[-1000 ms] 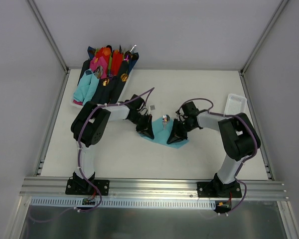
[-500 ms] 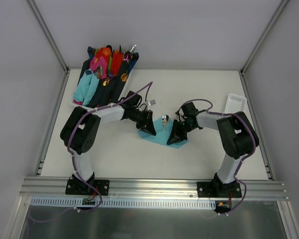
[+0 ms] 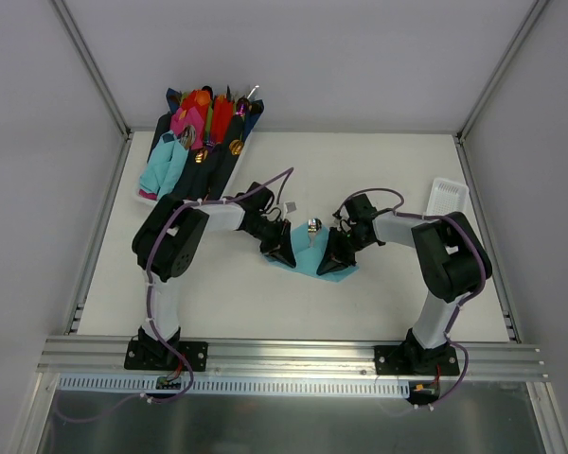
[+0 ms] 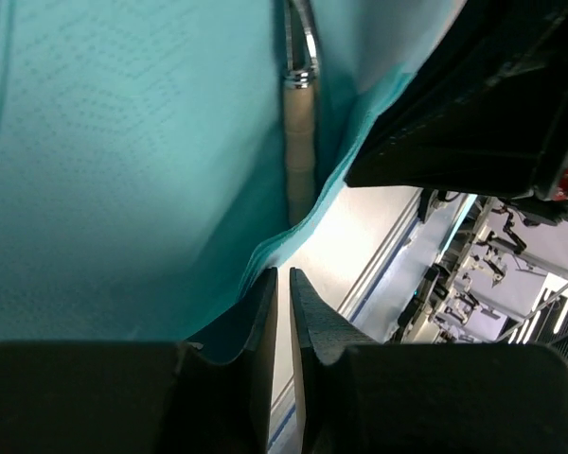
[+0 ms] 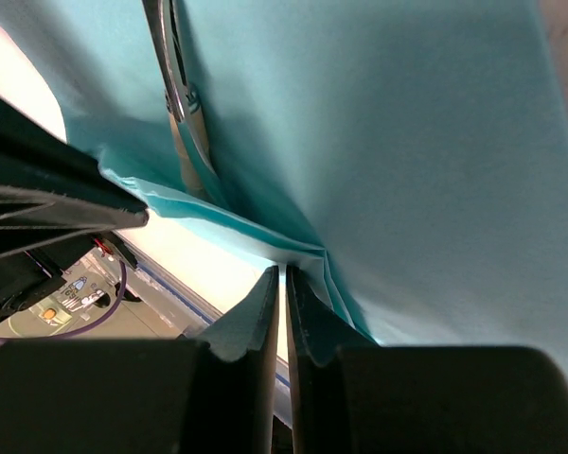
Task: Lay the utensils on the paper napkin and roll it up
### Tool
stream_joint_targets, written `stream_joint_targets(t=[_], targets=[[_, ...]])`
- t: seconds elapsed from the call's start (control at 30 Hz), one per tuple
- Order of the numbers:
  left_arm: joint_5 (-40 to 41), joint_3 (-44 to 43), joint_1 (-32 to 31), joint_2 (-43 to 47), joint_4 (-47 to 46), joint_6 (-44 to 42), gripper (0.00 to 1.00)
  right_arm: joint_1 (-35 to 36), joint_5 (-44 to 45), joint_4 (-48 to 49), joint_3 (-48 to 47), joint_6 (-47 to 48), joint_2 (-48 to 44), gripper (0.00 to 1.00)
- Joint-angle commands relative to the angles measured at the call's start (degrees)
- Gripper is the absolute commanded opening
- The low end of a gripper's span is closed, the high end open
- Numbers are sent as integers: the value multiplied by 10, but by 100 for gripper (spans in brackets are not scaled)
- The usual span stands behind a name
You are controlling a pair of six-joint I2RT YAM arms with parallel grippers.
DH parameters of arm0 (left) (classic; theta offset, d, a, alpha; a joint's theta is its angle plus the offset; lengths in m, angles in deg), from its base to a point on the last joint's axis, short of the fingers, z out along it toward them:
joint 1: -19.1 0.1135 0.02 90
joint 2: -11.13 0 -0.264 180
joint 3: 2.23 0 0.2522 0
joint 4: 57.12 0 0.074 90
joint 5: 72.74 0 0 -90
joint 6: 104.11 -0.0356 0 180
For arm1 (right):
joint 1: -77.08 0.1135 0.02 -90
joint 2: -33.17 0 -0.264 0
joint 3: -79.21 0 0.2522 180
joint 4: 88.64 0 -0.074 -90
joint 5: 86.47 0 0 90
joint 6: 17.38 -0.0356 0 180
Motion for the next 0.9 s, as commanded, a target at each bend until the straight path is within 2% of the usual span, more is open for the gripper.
stream_joint_targets(t=[0.0,0.27,0.53,0.63,0.7,0.8,0.87], targets=[[23,5,4,-2,9,-3,10,0,28,-10,-4,24,16,9],[48,32,49,7,26,-27,10,-8,34,-25,-6,46,20,9],[61,48,55,18,33,-35,11,-27,33,-44,-8,74,24,8],[25,45,53,40,26,-39,11,-28,30,-51,-14,88,25,8],[-25,54,53,78,-21,-31,11,-31,27,-56,-19,95,28,8],[-45,67,49,128,-85,-15,13,-34,20,-68,-34,117,37,8],[-45,55,36,136,-91,-11,13,-36,14,-73,-49,130,47,8]])
